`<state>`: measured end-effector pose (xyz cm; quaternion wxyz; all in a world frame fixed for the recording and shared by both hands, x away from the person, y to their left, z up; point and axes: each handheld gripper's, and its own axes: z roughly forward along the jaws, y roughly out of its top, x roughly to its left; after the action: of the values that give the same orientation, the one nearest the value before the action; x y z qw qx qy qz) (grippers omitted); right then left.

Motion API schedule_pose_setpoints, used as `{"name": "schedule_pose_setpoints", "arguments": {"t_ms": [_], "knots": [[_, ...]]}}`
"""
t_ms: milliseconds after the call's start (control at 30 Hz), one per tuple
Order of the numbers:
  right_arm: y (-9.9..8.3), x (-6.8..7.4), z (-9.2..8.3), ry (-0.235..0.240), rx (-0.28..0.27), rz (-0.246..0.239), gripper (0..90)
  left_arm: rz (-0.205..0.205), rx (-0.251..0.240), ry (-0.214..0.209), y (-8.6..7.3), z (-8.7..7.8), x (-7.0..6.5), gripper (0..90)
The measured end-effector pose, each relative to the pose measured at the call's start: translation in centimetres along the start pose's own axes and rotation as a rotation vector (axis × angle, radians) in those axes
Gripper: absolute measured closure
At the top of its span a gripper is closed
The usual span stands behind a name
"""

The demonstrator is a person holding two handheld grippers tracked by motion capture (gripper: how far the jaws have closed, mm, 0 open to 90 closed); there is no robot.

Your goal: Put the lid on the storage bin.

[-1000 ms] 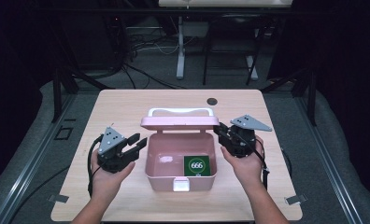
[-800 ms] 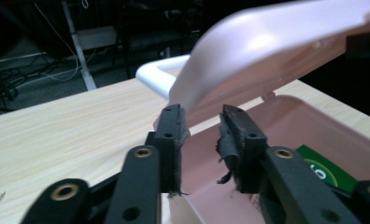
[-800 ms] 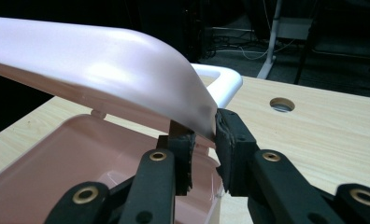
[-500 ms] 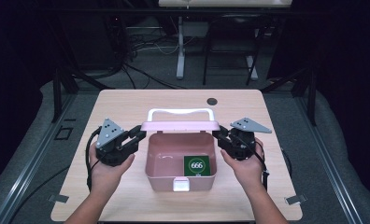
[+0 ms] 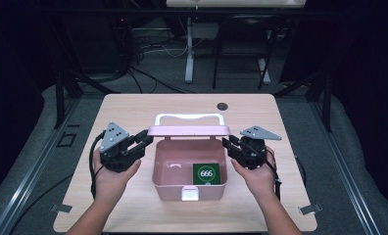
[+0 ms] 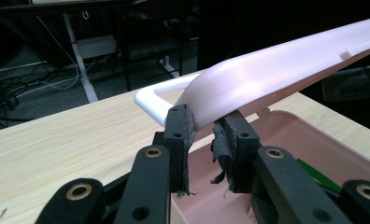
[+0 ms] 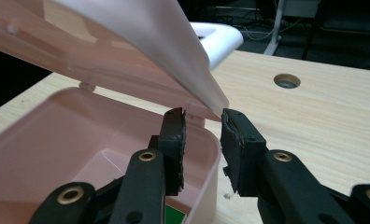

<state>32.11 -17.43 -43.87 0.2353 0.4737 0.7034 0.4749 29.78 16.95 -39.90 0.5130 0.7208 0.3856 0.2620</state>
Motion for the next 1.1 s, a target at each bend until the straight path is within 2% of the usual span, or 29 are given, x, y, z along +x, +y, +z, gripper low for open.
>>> {"name": "schedule_pose_setpoints", "arguments": {"t_ms": [500, 700, 900, 933, 1100], "knots": [[-1.0, -2.1, 0.6, -0.044, 0.060, 0.042, 69.6, 0.014, 0.002, -0.003, 0.2, -0.4, -0.2, 73.6], [-1.1, -2.5, 0.7, -0.054, 0.040, 0.060, 69.4, 0.018, 0.006, -0.011, -0.1, -0.7, -0.4, 73.4], [-0.9, -2.8, 0.3, -0.054, 0.054, 0.067, 68.8, 0.019, 0.010, -0.020, -0.5, -1.0, -0.5, 73.3], [-0.9, -2.8, 0.4, -0.057, 0.036, 0.070, 68.6, 0.020, 0.007, -0.021, -0.6, -1.1, -0.5, 73.3], [-0.8, -2.9, 0.2, -0.053, 0.034, 0.079, 67.5, 0.025, 0.012, -0.025, -1.0, -1.4, -0.7, 73.1]]}}
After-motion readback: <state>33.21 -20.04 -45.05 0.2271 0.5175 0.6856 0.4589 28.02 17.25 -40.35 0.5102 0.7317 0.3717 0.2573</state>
